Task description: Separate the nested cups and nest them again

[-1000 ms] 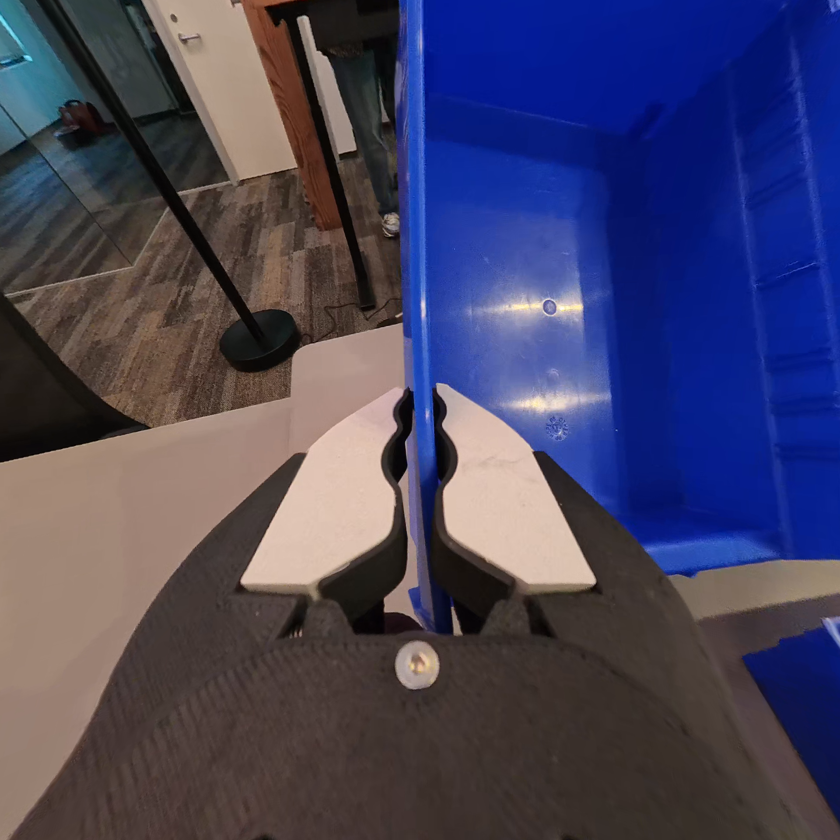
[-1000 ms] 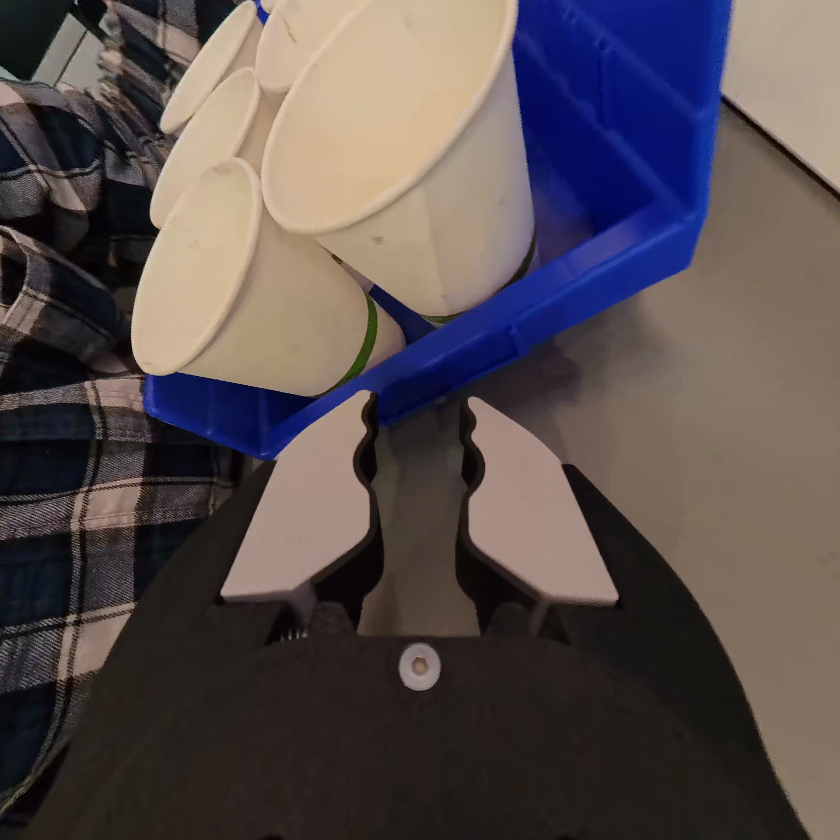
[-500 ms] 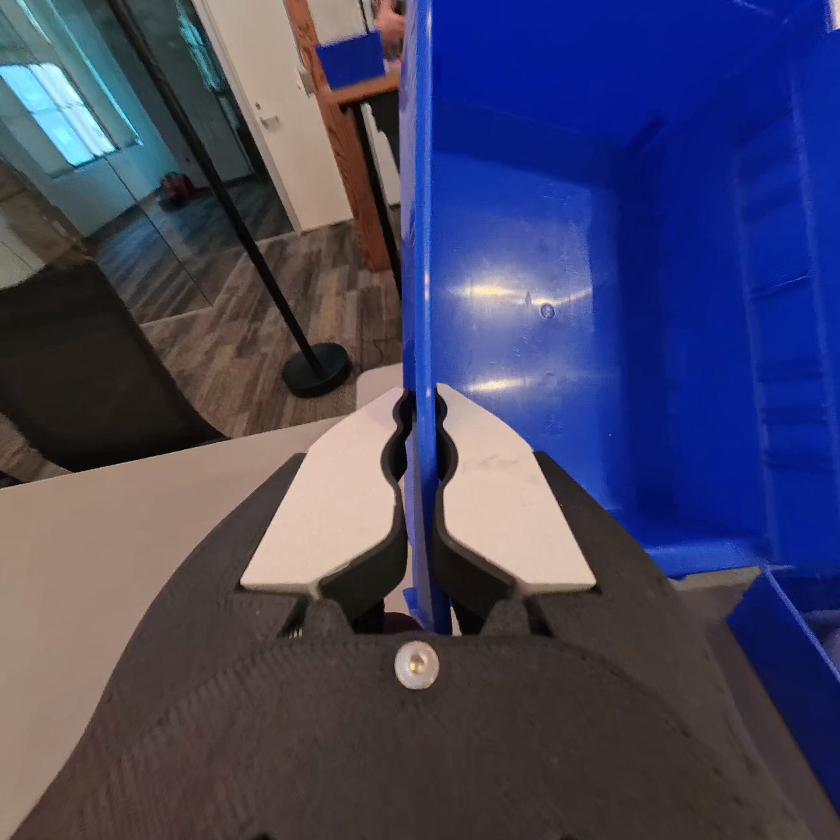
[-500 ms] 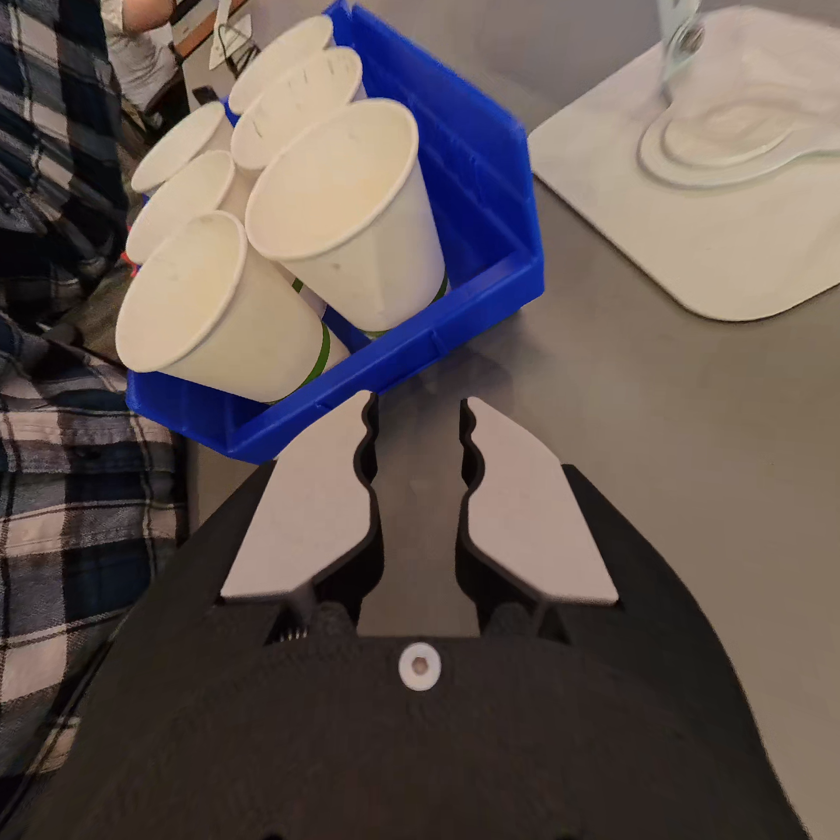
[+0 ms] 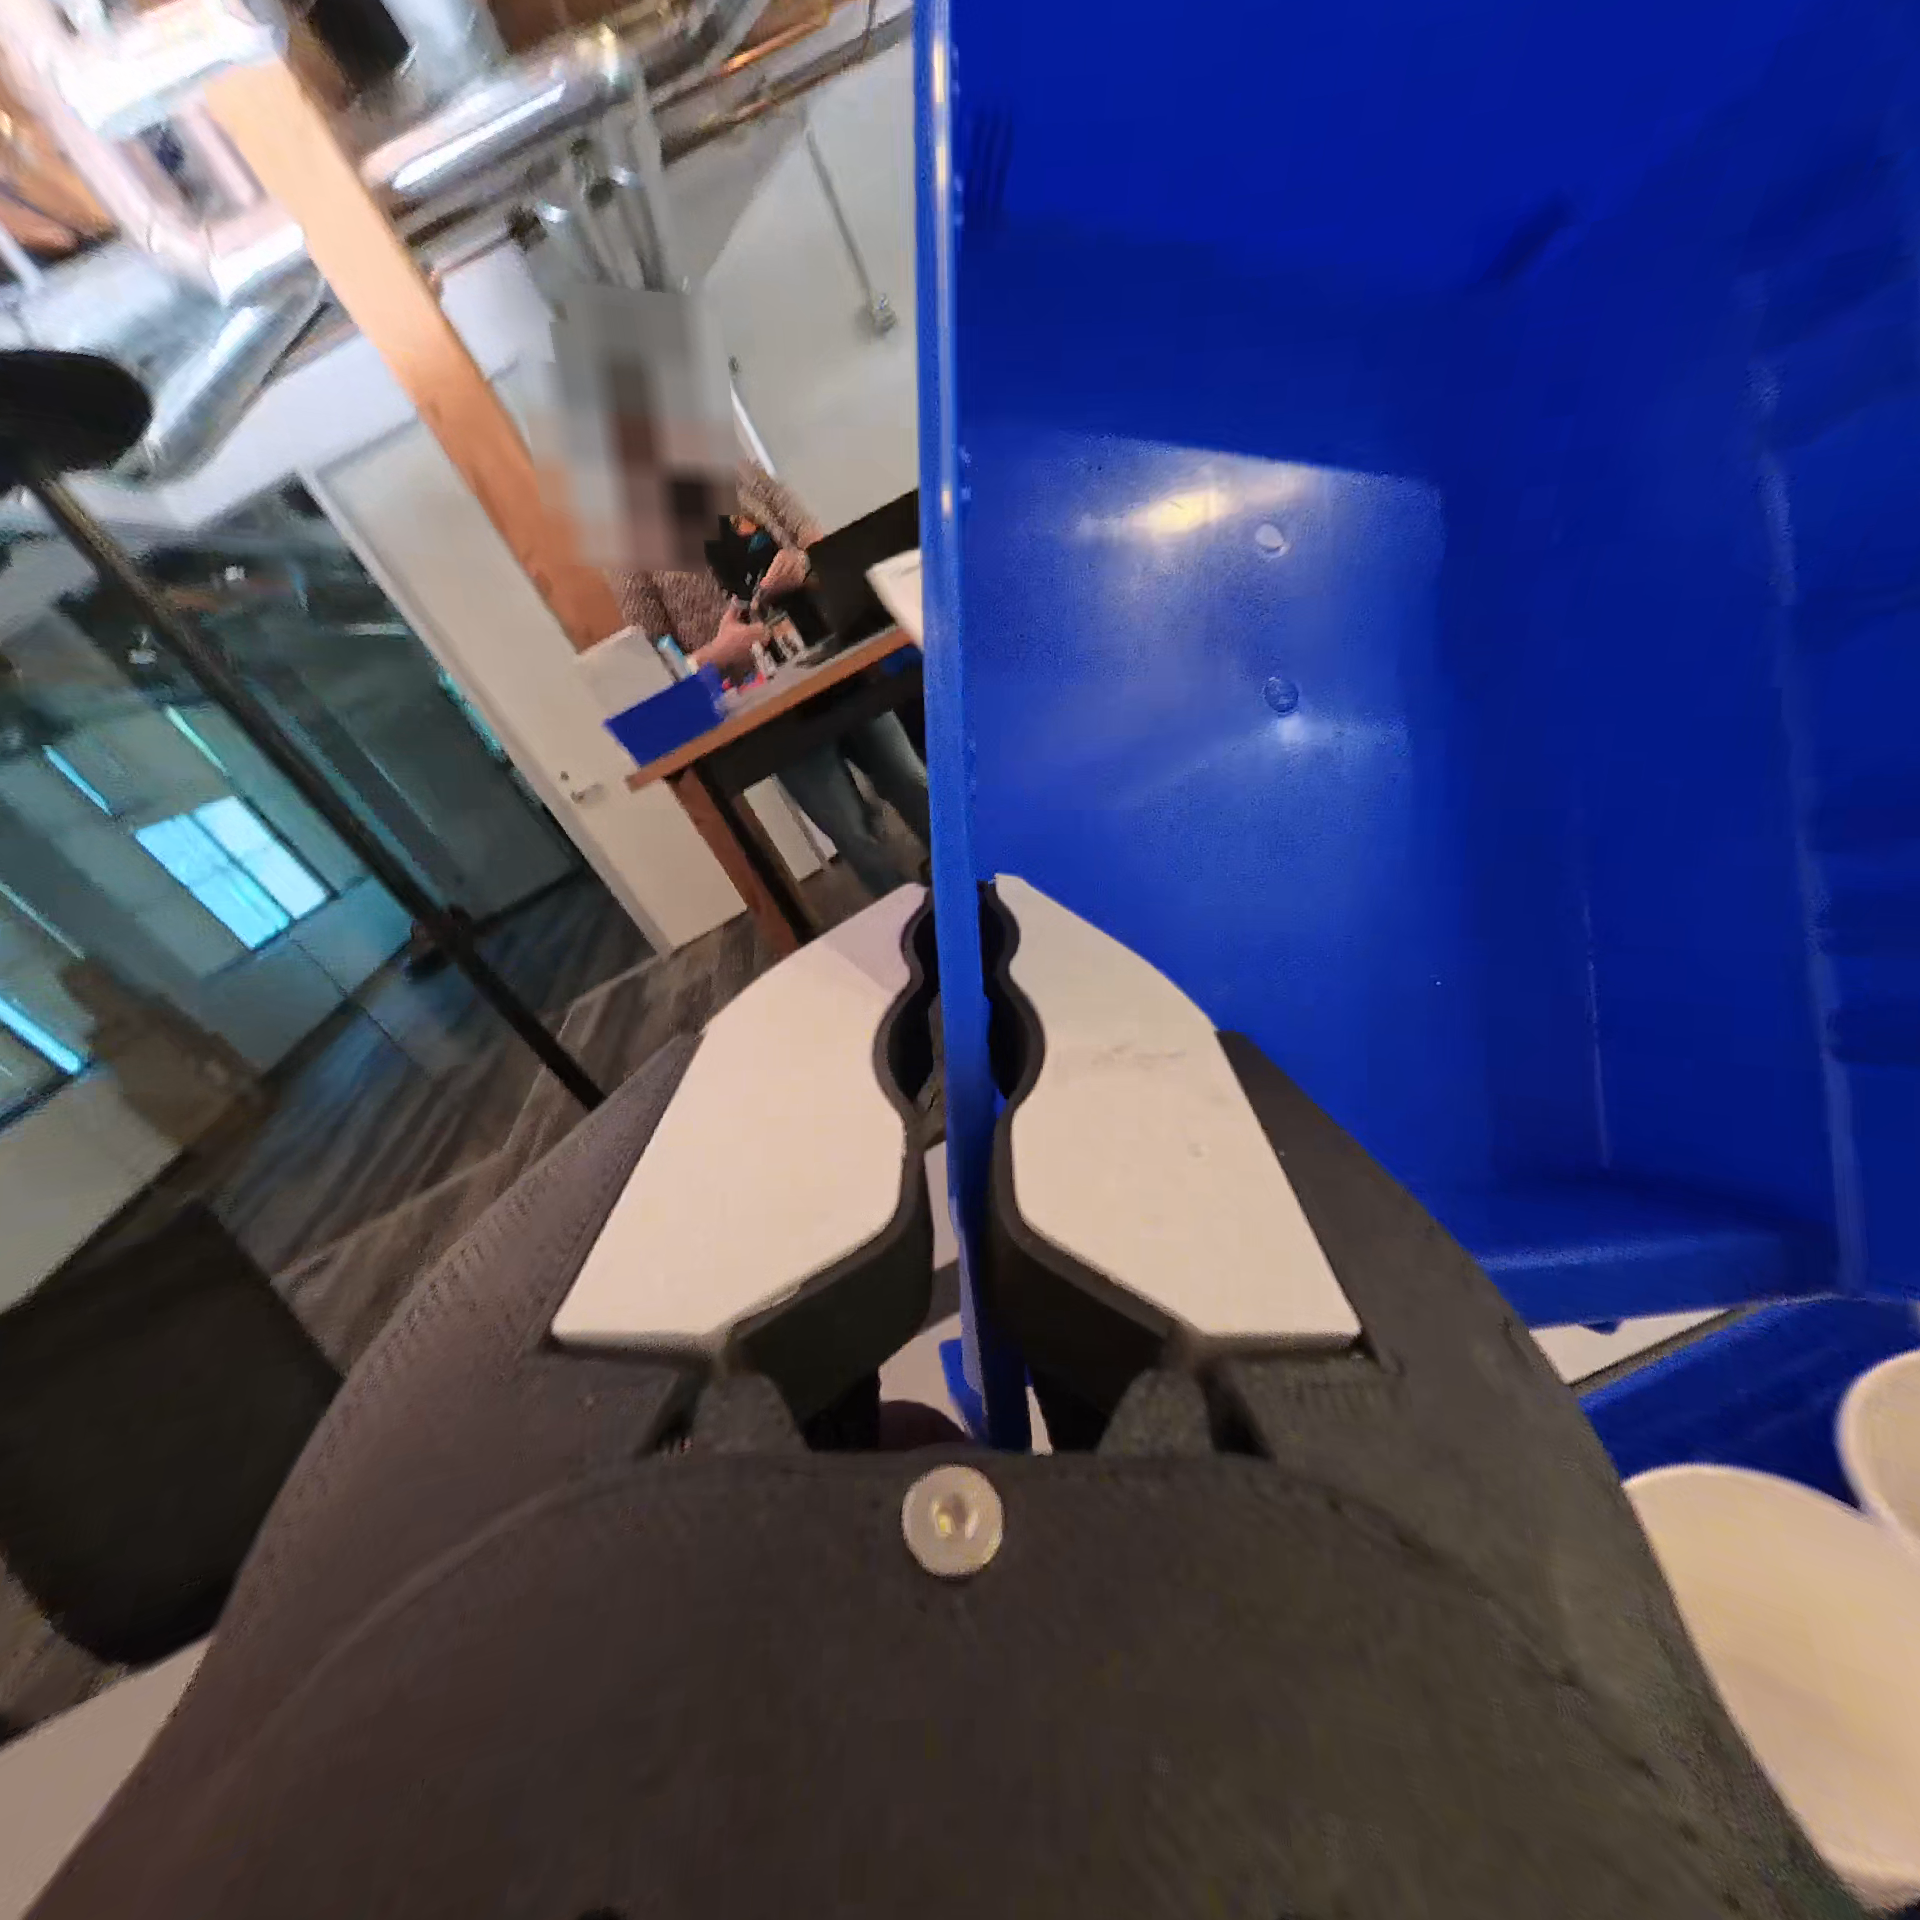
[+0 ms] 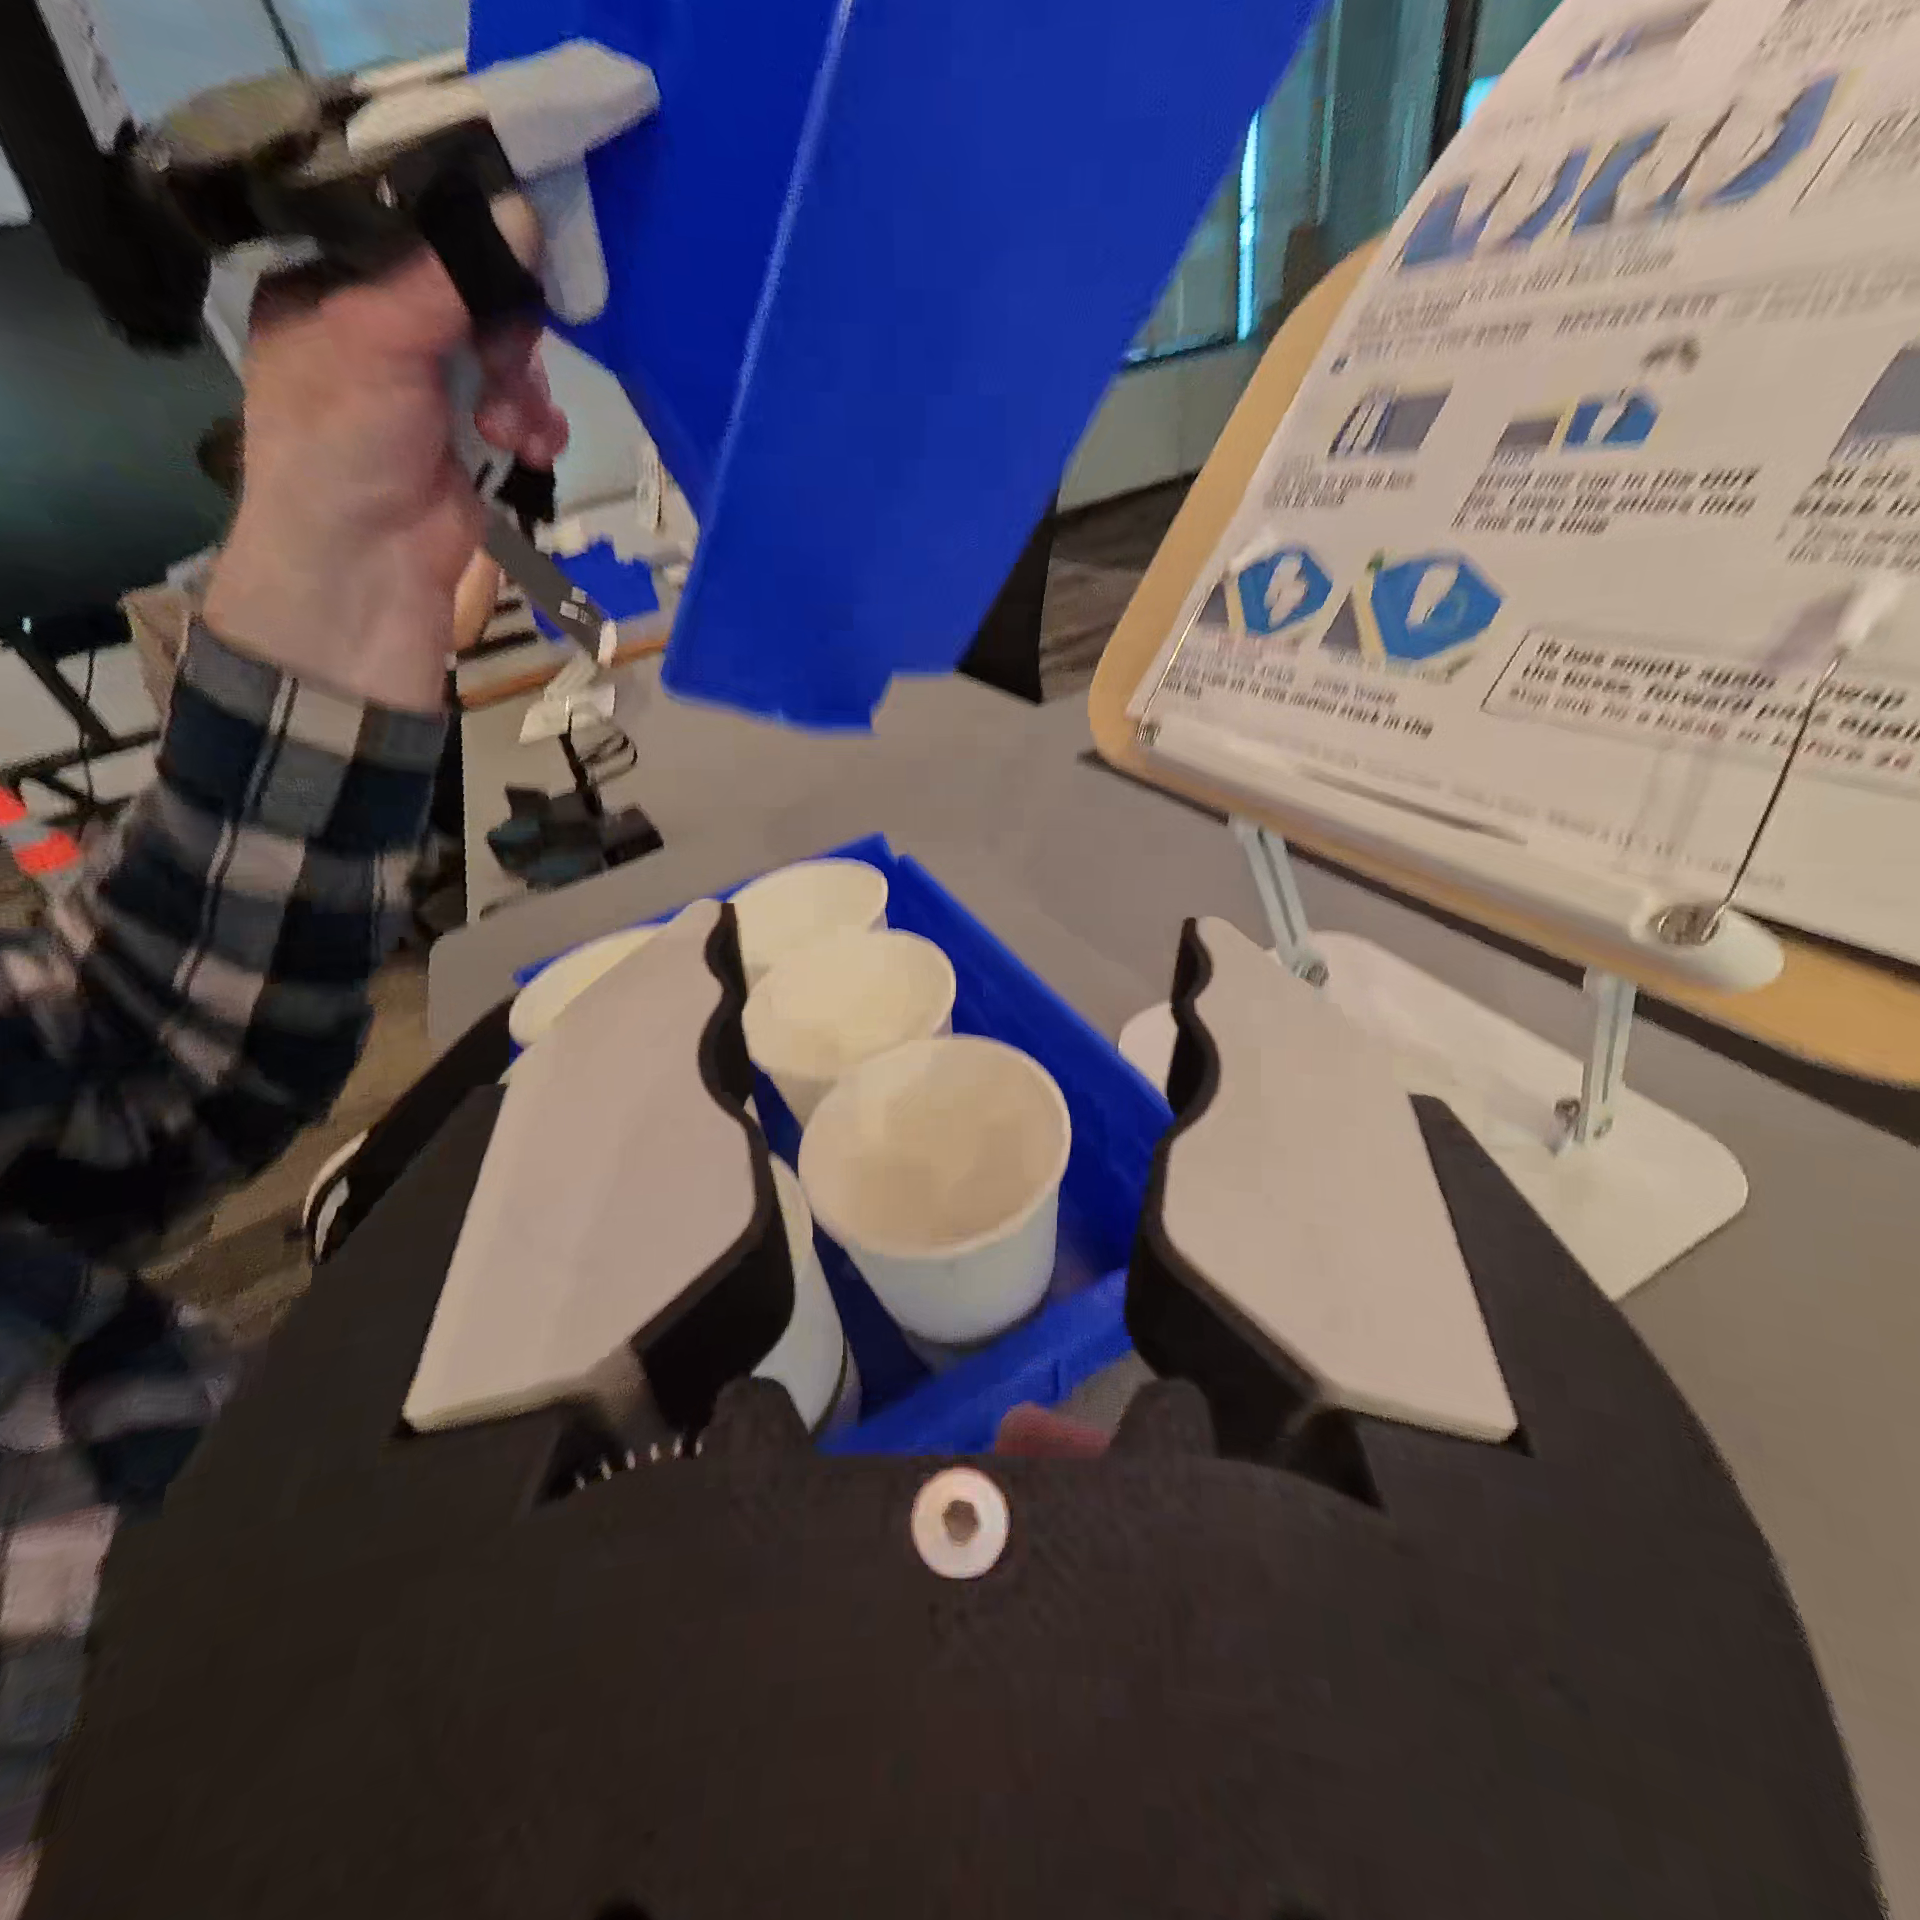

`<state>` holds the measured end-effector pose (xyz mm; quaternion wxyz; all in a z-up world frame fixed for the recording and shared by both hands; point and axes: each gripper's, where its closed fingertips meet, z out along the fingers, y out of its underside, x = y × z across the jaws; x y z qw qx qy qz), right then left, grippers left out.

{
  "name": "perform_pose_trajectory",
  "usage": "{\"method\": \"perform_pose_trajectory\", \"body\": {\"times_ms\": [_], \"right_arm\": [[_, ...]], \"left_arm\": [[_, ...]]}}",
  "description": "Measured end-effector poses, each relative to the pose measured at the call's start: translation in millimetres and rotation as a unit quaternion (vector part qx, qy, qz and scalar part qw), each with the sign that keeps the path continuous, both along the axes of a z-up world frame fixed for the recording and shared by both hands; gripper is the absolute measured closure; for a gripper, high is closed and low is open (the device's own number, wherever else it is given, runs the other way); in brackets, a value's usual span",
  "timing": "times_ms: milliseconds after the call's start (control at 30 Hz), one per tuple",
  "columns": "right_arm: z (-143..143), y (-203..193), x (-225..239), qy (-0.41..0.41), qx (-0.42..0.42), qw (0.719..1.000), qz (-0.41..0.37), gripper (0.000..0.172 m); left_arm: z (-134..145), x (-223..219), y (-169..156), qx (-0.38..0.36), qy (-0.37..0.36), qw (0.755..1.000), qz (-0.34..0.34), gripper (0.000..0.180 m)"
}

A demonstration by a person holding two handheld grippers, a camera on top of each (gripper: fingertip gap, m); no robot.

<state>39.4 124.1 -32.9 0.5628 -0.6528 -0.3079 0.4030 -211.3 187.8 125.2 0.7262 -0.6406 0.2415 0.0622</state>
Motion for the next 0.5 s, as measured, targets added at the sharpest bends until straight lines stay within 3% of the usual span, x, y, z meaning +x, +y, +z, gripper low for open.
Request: {"method": "perform_pose_trajectory", "body": {"times_ms": [67,200,333,400,500], "right_arm": [[15.5,5.7,2.9,0.042,0.002,0.999,-0.022,0.079],[27.3,20.6,26.4,0.082,0.010,0.993,-0.090,0.072],[23.2,41.1,68.4,0.113,-0.001,0.985,-0.132,0.099],[14.2,49.5,85.9,0.112,-0.022,0.983,-0.142,0.129],[-1.6,59.3,108.5,0.123,-0.057,0.980,-0.149,0.144]], "left_arm": [[0.8,45.3,-4.5,0.013,0.001,1.000,-0.025,0.173],[-13.7,114.7,-13.3,0.033,0.032,0.998,-0.036,0.174],[-37.3,161.2,-21.6,0.036,0.035,0.998,-0.047,0.173],[-50.8,182.6,-22.9,0.045,0.047,0.997,-0.044,0.173],[-62.4,206.3,-26.4,0.056,0.052,0.996,-0.051,0.172]]}}
